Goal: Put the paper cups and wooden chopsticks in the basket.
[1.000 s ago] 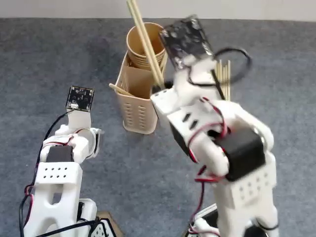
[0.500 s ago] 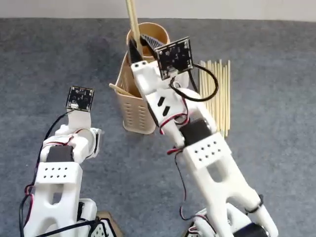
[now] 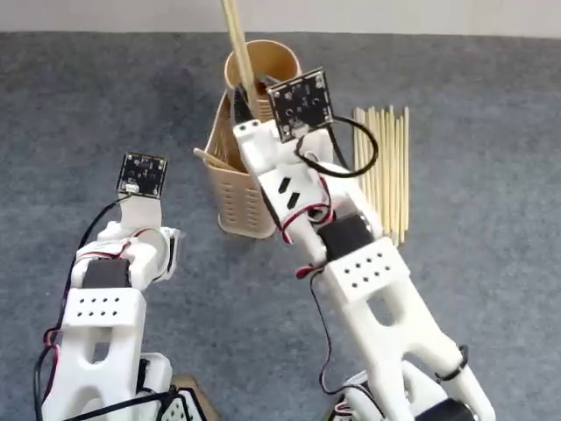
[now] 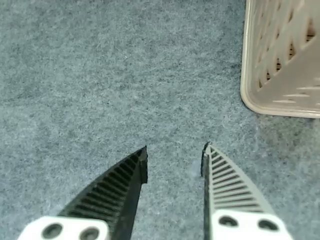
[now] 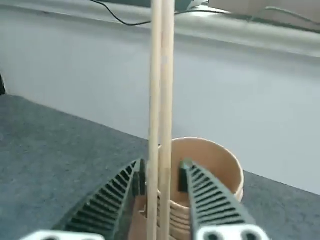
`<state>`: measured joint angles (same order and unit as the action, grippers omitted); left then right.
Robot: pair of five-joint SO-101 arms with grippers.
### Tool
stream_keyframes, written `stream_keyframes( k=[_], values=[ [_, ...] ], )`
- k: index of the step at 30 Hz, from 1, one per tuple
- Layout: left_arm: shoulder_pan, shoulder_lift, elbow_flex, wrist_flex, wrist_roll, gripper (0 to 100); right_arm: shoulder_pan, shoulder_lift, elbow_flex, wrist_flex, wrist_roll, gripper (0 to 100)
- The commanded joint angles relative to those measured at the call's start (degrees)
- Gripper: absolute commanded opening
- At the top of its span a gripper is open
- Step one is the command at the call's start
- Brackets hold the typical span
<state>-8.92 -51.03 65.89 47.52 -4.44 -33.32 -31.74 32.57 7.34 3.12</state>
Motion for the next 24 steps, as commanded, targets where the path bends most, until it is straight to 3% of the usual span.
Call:
stream_keyframes(
  k=[1, 8, 12, 15, 18, 24],
  values=[
    [0.57, -1.1, -0.22, -0.97, 0.35, 20, 0.13, -3.21, -0.31, 1.27, 0.44, 17.0],
    [0.57, -1.1, -0.22, -0.97, 0.35, 20, 1.01, -4.18, -0.84, 3.03, 0.44, 14.9],
    [0.57, -1.1, -0.22, -0.97, 0.35, 20, 8.04, -9.27, -5.05, 19.82, 0.53, 0.0],
    [0.57, -1.1, -0.22, -0.88, 0.35, 20, 17.71, -9.89, -10.77, 35.74, 0.53, 3.3],
    [0.57, -1.1, -0.22, -0.79, 0.35, 20, 26.86, -5.05, -14.29, 41.45, 1.32, 3.3],
    [0.57, -1.1, -0.22, -0.79, 0.35, 20, 30.11, 14.2, -12.0, 43.21, 15.47, 3.3]
  ],
)
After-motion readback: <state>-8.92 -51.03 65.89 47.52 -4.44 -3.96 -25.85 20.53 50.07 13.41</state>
